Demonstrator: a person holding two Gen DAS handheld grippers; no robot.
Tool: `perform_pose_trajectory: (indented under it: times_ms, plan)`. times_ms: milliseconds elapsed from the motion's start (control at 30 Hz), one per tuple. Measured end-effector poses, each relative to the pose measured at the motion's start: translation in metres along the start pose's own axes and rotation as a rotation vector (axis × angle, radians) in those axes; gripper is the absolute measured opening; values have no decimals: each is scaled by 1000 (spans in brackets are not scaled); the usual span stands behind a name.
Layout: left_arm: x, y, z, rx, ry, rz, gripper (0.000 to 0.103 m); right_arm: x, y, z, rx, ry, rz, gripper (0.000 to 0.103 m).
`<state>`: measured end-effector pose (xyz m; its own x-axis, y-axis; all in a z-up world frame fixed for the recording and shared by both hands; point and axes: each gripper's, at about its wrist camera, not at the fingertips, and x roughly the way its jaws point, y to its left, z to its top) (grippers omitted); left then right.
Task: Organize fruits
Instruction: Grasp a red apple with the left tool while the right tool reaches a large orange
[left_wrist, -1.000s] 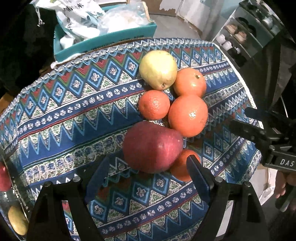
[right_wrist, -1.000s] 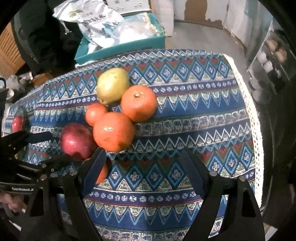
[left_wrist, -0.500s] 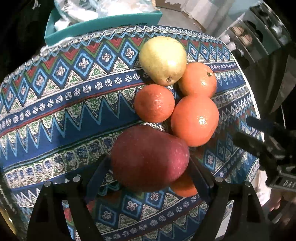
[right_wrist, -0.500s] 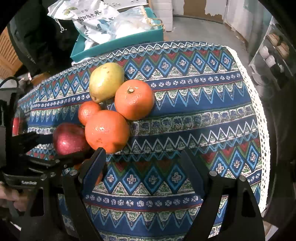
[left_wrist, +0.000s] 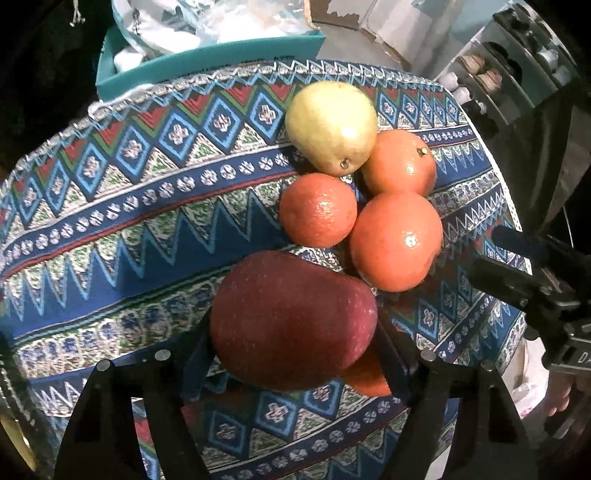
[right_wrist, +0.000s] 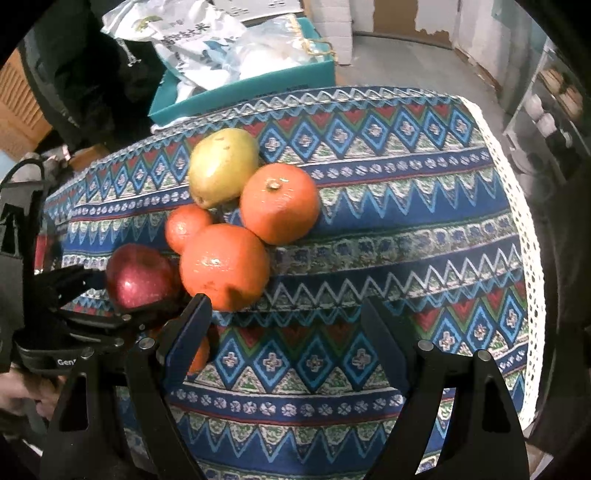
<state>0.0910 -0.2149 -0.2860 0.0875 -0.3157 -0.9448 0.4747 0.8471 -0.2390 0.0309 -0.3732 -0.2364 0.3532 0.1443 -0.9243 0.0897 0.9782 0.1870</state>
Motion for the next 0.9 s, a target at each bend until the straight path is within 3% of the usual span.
perform_pose_trajectory:
  times_ms: [333, 800, 900]
  plan:
    - [-27, 23, -10, 1, -48, 61, 80, 16, 23, 12, -23, -7, 76, 89]
    - [-37, 56, -24, -57, -38, 77, 80, 69, 53, 22, -145, 75, -23, 88]
    - [-36, 58, -27, -56, -31, 76, 80, 73, 55, 22, -171, 69, -37, 78]
